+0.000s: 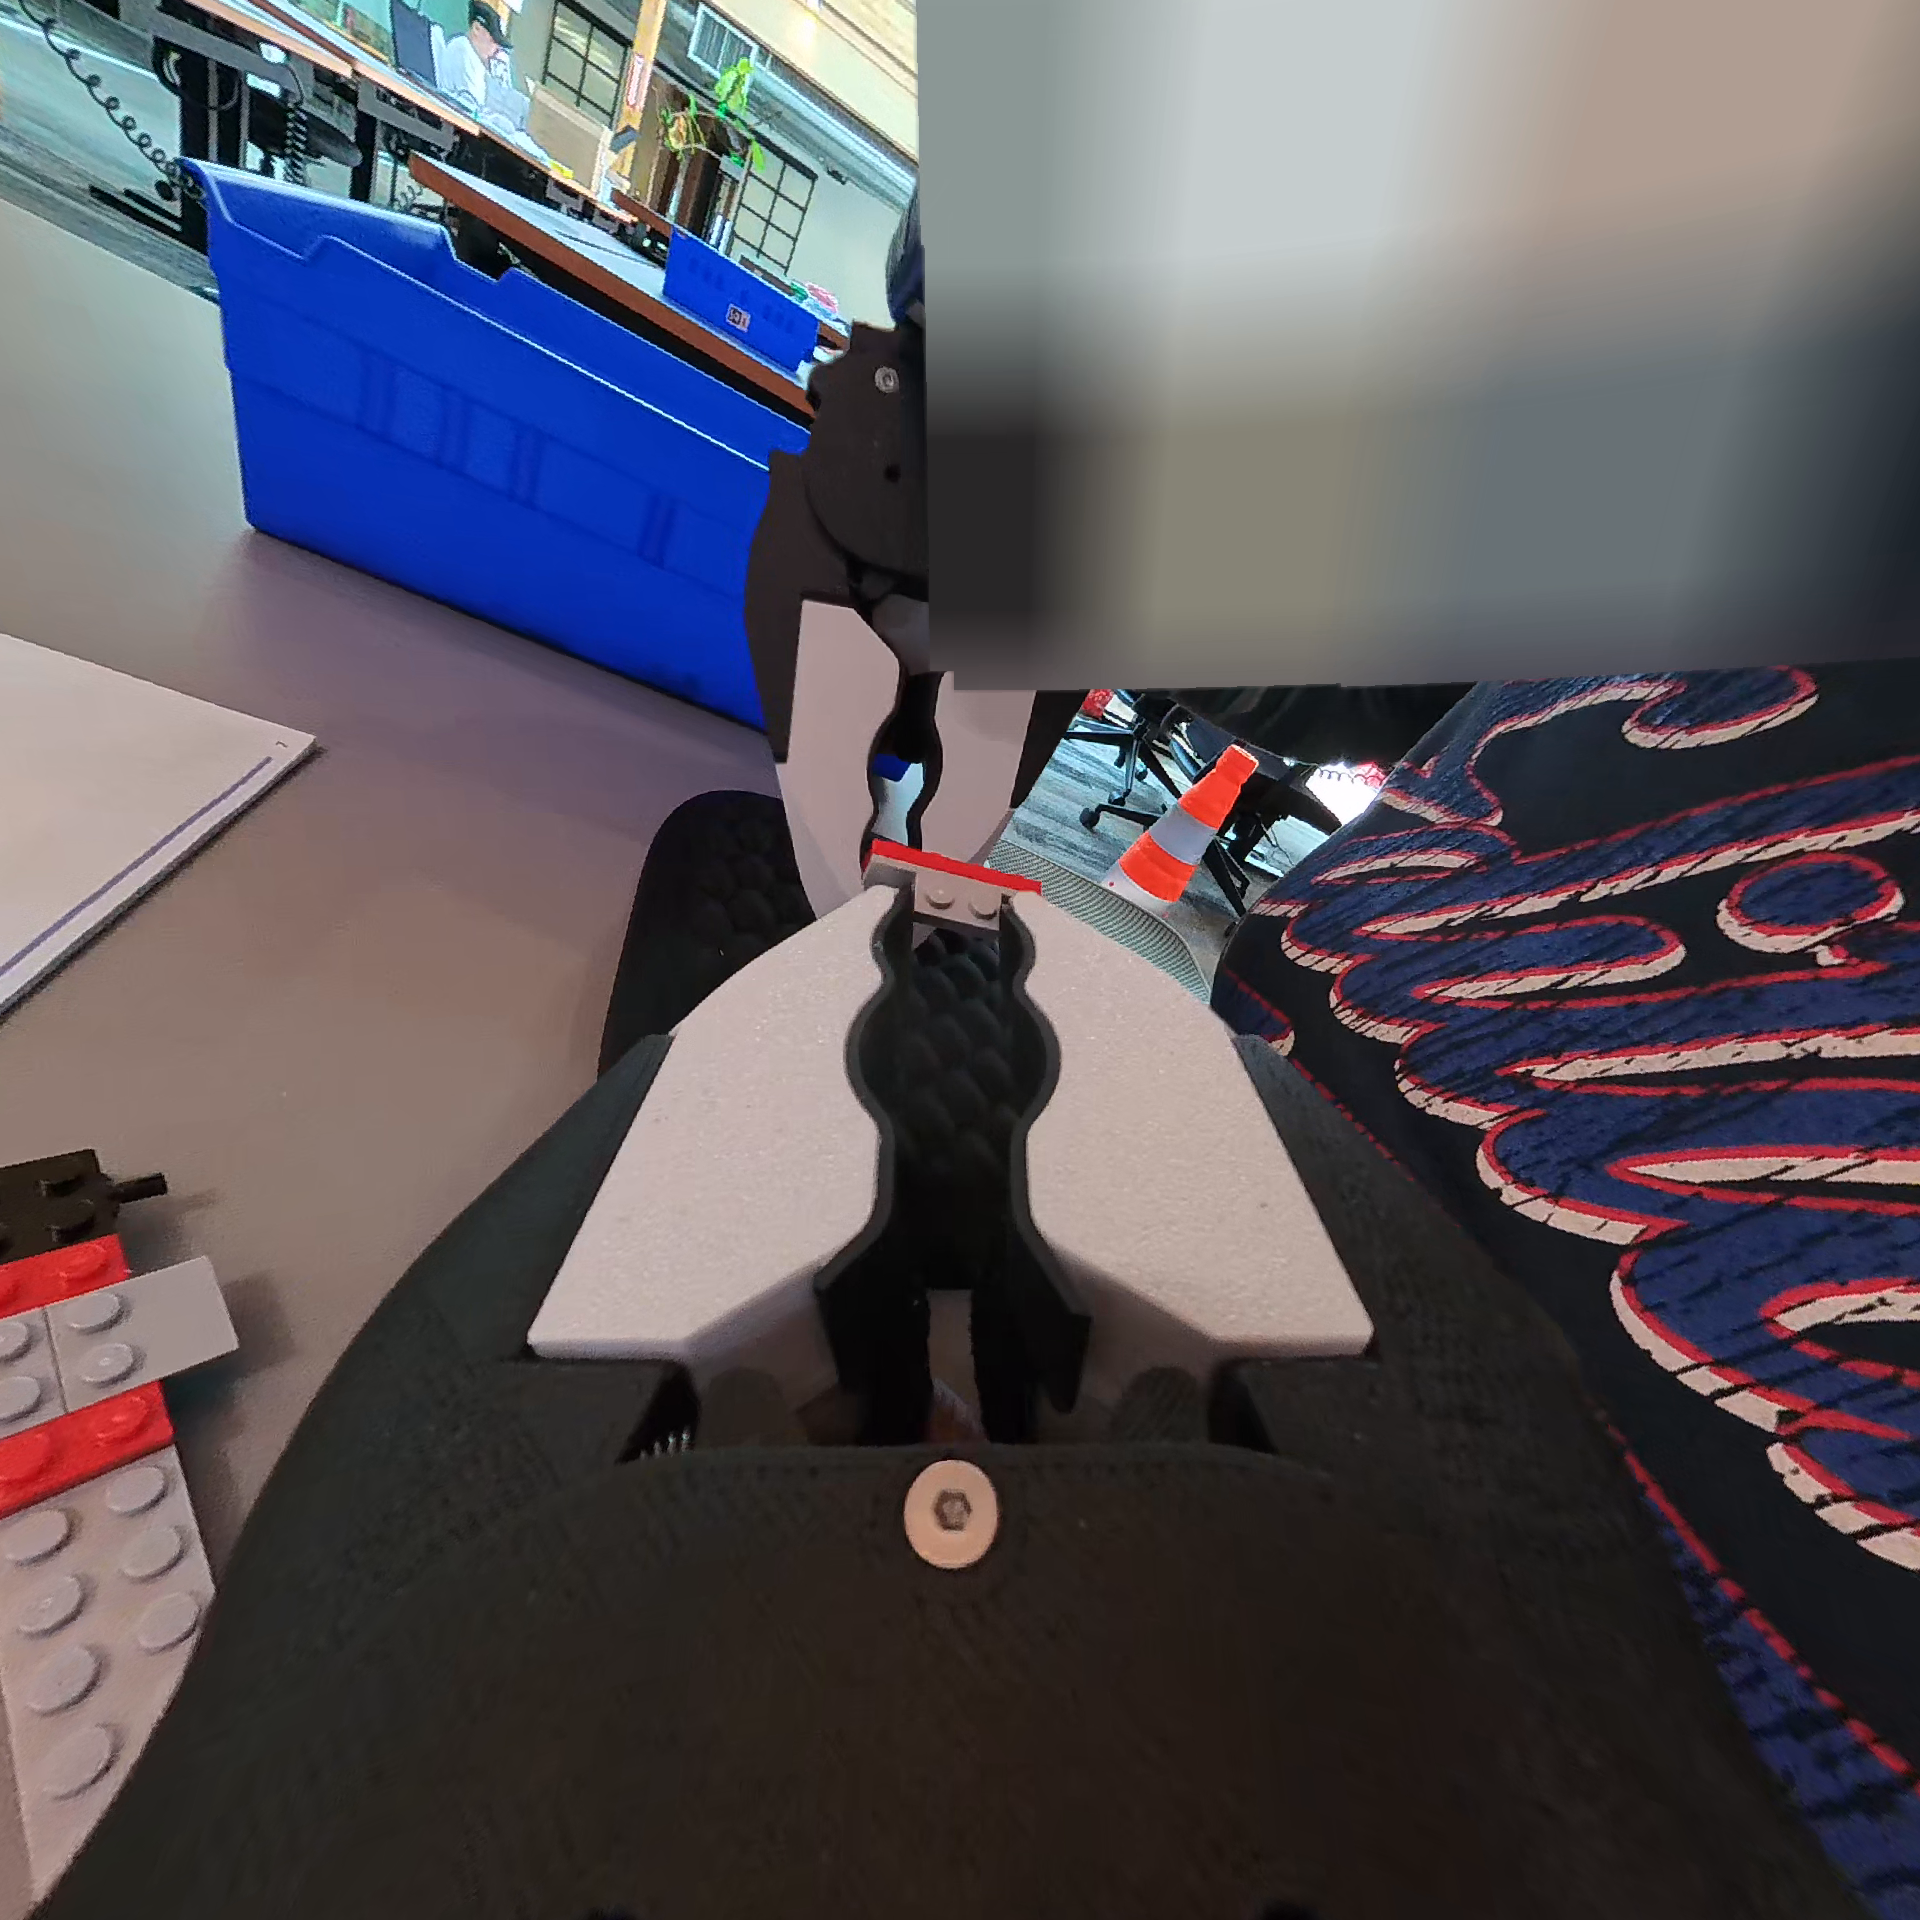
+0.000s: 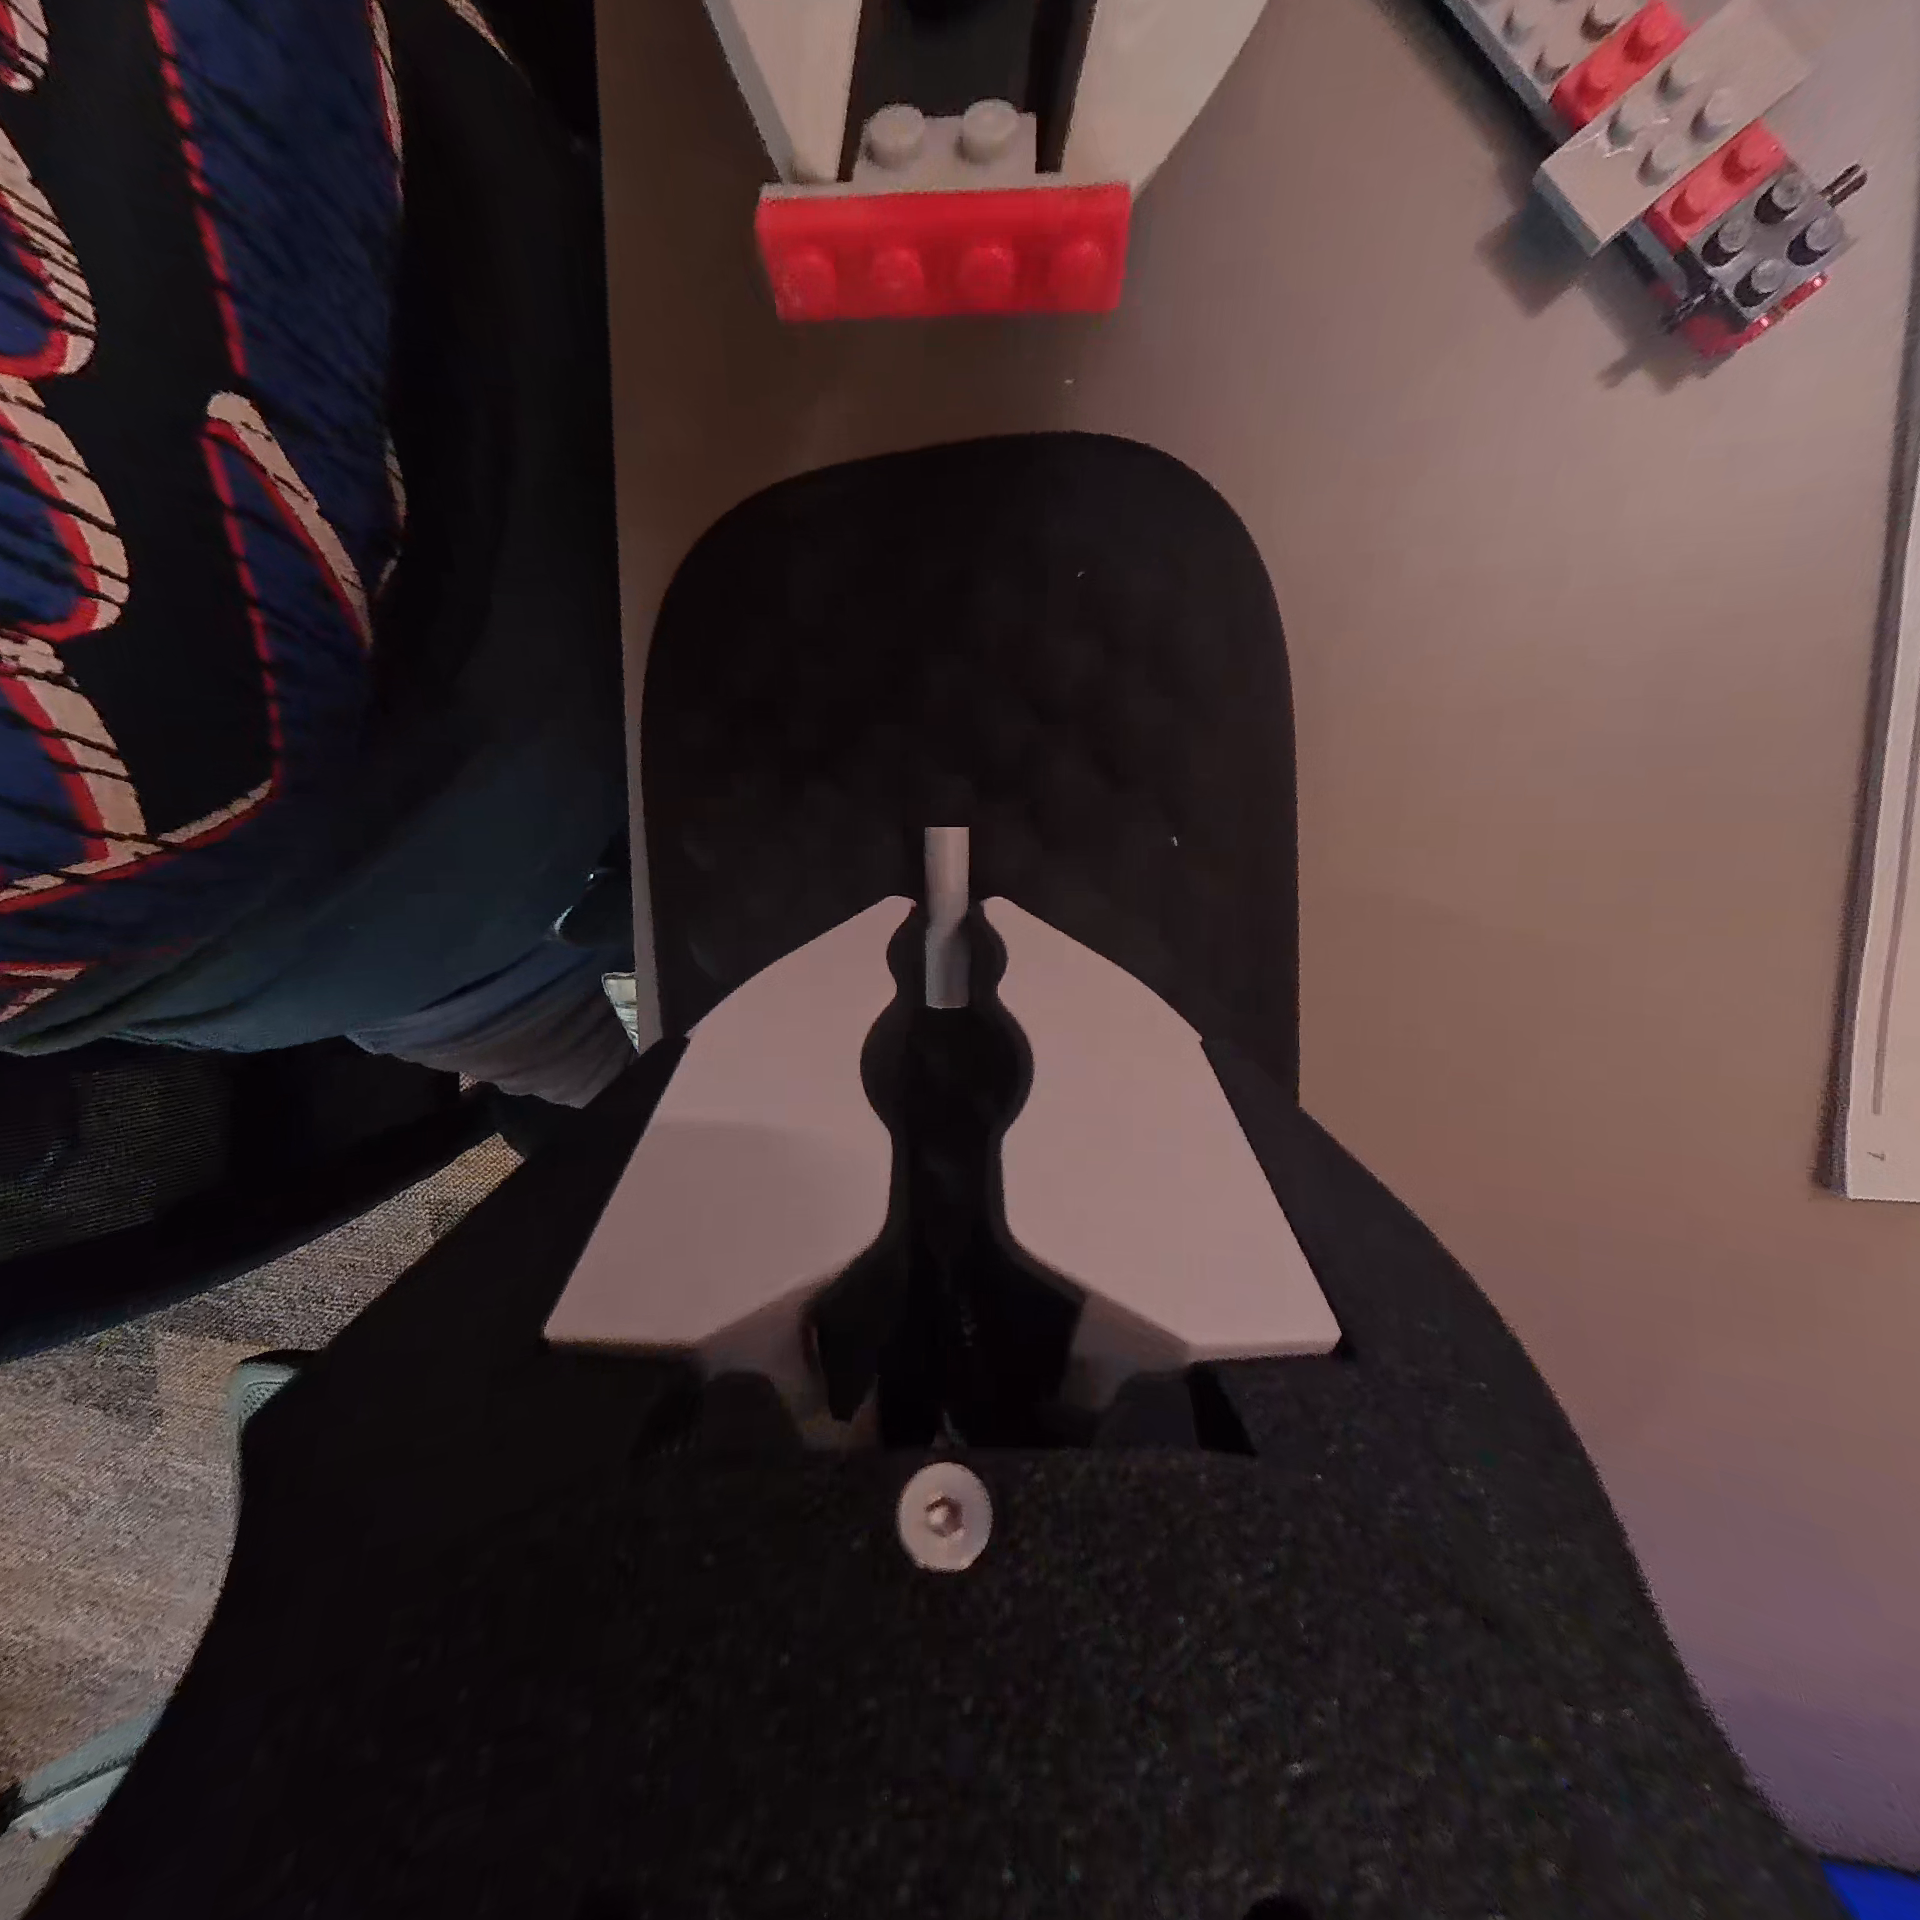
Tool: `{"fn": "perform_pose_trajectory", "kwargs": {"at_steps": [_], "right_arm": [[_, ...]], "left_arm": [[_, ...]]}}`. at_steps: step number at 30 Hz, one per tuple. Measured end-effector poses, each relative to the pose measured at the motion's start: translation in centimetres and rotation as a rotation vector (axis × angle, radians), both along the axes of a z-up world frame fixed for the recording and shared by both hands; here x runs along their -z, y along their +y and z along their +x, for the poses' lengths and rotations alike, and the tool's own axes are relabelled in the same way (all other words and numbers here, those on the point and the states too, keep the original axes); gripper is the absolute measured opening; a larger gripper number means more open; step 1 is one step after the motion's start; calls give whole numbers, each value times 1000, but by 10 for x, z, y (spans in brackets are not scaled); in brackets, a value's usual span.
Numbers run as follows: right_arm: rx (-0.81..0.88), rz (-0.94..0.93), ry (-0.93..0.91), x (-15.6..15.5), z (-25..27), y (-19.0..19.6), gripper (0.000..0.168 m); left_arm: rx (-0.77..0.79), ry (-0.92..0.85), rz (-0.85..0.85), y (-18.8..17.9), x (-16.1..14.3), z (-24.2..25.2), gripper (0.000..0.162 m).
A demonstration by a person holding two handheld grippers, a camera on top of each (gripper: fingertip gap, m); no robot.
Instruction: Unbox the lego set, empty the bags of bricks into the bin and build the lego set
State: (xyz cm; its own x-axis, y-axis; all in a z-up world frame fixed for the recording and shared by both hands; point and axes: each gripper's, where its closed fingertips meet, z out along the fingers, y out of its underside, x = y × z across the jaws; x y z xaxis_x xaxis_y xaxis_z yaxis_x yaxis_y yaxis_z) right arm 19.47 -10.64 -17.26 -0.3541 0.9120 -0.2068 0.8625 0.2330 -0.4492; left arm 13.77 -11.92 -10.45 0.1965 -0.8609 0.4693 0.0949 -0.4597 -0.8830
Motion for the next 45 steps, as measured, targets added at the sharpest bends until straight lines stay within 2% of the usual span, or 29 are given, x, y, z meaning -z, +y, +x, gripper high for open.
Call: {"fn": "perform_pose_trajectory", "kwargs": {"at_steps": [4, 6, 8, 9, 12, 15, 21, 32, 38, 41, 45], "right_arm": [[111, -66, 75, -9, -6, 1, 8], [320, -248, 249, -33, -26, 7, 8], [547, -516, 464, -64, -44, 16, 7], [622, -620, 511, -69, -48, 17, 7], [749, -808, 554, -68, -55, 10, 8], [823, -971, 598, -73, -59, 7, 7], [866, -992, 606, -67, -59, 6, 7], [885, -913, 588, -55, -59, 6, 7], [892, -838, 507, -41, -55, 3, 8], [907, -819, 466, -33, -53, 1, 8], [934, -743, 371, -13, -46, -3, 8]], "left_arm": [[-71, -20, 52, 7, -5, -4, 16], [-164, -21, 153, 13, -12, -9, 15], [-240, 42, 268, 17, -13, -12, 16], [-268, 91, 320, 18, -12, -13, 16], [-281, 176, 414, 15, -9, -11, 16], [-249, 206, 390, 12, -2, -5, 16], [-254, 297, 387, 14, 7, -2, 16], [-271, 381, 385, 14, 16, 1, 16], [-249, 489, 379, 12, 29, 5, 15], [-218, 518, 319, 10, 37, 7, 14], [-167, 644, 278, 7, 56, 13, 14]]}}
